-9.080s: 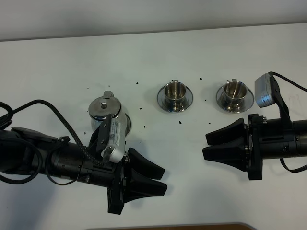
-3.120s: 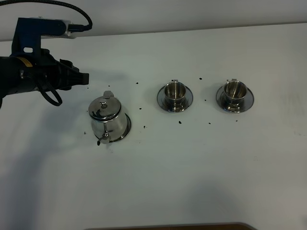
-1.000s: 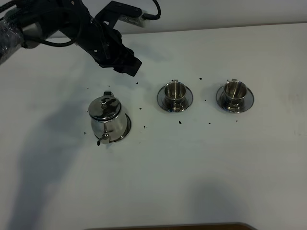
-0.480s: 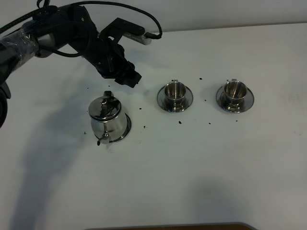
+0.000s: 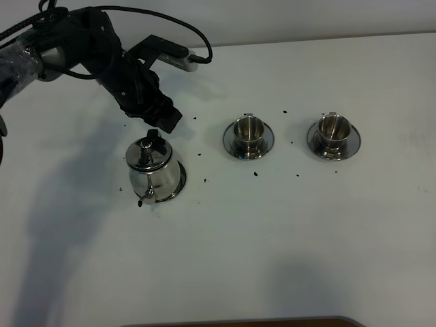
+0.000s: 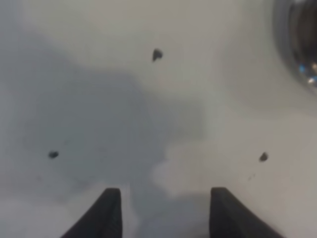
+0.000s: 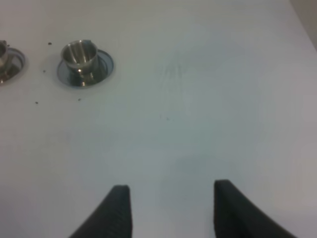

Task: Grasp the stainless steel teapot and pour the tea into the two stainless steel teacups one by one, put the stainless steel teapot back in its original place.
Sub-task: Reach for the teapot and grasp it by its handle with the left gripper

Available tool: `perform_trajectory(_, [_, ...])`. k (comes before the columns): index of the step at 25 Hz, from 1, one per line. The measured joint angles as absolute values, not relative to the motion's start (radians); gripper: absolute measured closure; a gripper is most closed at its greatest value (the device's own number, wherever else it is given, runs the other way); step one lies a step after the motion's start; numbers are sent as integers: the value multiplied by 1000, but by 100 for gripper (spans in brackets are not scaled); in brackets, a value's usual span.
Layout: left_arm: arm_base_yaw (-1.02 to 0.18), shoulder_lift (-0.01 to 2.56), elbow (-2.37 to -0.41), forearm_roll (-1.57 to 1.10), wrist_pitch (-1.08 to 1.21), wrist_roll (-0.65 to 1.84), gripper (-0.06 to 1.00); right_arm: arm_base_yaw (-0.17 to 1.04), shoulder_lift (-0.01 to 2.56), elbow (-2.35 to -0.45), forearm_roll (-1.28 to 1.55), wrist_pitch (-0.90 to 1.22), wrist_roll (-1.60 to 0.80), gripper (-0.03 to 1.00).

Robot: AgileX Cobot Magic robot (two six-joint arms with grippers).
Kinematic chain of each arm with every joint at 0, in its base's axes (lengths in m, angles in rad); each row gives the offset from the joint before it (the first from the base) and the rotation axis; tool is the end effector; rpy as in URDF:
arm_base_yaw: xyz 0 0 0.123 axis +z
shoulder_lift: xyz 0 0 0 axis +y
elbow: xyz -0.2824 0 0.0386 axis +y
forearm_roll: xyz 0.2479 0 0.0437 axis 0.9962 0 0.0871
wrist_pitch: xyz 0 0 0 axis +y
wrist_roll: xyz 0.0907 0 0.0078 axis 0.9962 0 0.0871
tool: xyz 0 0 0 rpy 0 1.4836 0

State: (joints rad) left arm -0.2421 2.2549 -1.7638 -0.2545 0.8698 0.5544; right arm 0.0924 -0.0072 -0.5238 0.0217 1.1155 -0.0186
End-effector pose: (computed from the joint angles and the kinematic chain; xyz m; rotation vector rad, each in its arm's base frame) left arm 0.4569 -0.1309 0.1541 0.9106 2.6545 -0.2394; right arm -0.0112 0.0007 0.2793 -0.1169 2.0654 0.0714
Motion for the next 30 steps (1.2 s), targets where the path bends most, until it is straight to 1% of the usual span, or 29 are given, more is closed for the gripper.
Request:
perform_trajectory(4, [-242, 2257, -1764, -267, 859, 565, 48, 92, -7, -524, 22, 1115, -19, 58])
perform_trajectory(10, [-242, 2257, -1764, -354, 845, 626, 48, 92, -7, -524, 22, 1115, -19, 58])
perform_trajectory(14, [-242, 2257, -1764, -367, 874, 637, 48, 92, -7, -524, 22, 1115, -19, 58])
perform_trajectory(19, [-242, 2257, -1764, -320, 937, 633, 48, 92, -7, -524, 22, 1115, -19, 58])
perform_trajectory(30, [-242, 2257, -1764, -210, 956, 549, 48, 92, -7, -524, 22, 1115, -19, 58])
